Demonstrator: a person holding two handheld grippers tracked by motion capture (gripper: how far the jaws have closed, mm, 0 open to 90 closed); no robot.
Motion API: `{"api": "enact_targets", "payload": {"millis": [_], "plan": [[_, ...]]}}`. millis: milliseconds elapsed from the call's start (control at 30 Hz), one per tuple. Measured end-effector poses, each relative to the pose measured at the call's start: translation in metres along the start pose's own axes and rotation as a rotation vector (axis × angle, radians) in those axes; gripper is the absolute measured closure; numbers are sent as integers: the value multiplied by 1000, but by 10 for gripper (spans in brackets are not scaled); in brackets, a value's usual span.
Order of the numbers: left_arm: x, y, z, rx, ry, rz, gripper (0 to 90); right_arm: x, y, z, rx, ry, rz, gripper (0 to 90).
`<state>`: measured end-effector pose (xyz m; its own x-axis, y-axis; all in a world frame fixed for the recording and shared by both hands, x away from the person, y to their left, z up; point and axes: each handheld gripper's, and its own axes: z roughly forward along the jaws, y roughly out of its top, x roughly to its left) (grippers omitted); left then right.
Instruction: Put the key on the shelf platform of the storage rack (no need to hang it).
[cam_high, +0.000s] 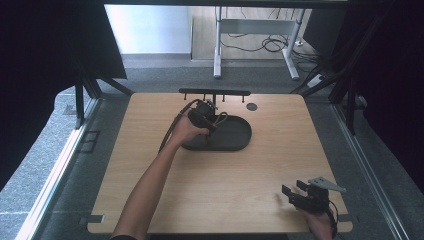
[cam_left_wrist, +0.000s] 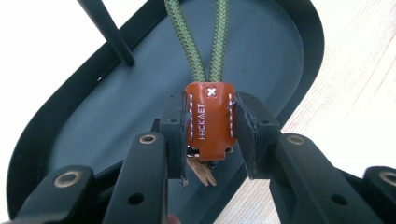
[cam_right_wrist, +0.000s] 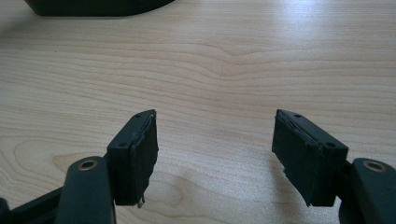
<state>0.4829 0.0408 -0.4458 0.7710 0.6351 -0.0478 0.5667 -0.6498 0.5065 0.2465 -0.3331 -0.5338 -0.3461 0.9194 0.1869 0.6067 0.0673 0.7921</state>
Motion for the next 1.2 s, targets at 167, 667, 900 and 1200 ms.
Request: {"api": "enact_targets", "payload": {"millis": [167,667,900,1200], "plan": [[1,-4,4,13,8,4,664,0,0,0,1,-2,-1,317],[0,-13,15,49,5,11,657,3,0,2,6,-3,-8,318],[-1,-13,3,16,0,10,637,1,0,1,3,-6,-4,318],[-4,-21,-16,-9,-16,29,585,2,1,0,-1,-5,-5,318]]}}
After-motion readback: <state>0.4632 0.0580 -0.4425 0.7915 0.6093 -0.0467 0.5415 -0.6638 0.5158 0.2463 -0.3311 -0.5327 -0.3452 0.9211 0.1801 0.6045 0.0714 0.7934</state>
